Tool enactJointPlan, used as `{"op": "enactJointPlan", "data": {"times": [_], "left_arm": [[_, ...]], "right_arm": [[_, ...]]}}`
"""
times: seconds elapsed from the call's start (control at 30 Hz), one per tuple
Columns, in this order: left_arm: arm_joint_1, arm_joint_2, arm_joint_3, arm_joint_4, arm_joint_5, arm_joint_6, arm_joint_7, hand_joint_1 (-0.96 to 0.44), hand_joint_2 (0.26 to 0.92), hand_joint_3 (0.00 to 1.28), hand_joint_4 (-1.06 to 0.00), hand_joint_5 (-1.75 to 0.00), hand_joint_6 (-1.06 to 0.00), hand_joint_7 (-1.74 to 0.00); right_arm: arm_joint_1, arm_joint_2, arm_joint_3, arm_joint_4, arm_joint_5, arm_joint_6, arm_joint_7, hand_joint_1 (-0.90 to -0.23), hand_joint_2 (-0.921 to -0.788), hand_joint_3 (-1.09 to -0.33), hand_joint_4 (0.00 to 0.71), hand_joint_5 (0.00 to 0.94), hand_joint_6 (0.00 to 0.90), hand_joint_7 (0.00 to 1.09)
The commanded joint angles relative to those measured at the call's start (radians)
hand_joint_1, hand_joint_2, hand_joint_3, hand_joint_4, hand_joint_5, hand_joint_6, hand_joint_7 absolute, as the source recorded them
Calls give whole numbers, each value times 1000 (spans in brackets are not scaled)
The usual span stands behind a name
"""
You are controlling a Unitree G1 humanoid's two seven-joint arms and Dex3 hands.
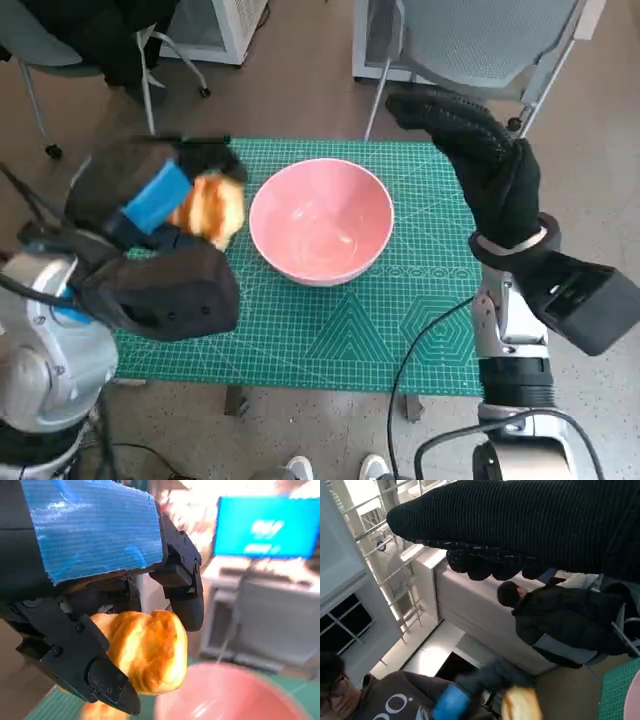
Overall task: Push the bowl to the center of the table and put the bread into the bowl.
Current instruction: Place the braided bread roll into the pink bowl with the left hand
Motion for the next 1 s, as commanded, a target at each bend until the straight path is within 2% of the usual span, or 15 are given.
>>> {"op": "enactJointPlan", "data": {"times": [0.03,0.3,0.73,1.0], "left_arm": [[-57,-31,-21,39,-5,-27,15,4,877,64,-818,-1081,-699,-1040],[-142,-88,-86,165,10,-76,34,3,891,50,-800,-1103,-687,-1047],[-303,-231,-179,502,-6,-143,94,2,909,36,-778,-1137,-665,-1062],[-368,-277,-210,666,-13,-182,114,1,918,34,-723,-1188,-678,-1059]], "right_arm": [[11,-3,-2,13,3,6,10,-727,-921,-771,135,0,-1,468],[8,-9,-11,23,8,4,14,-726,-921,-771,129,0,-1,468],[19,-13,-19,12,8,7,6,-728,-921,-762,129,1,-1,470],[27,-16,-26,13,5,-1,3,-731,-921,-747,135,4,1,476]]}}
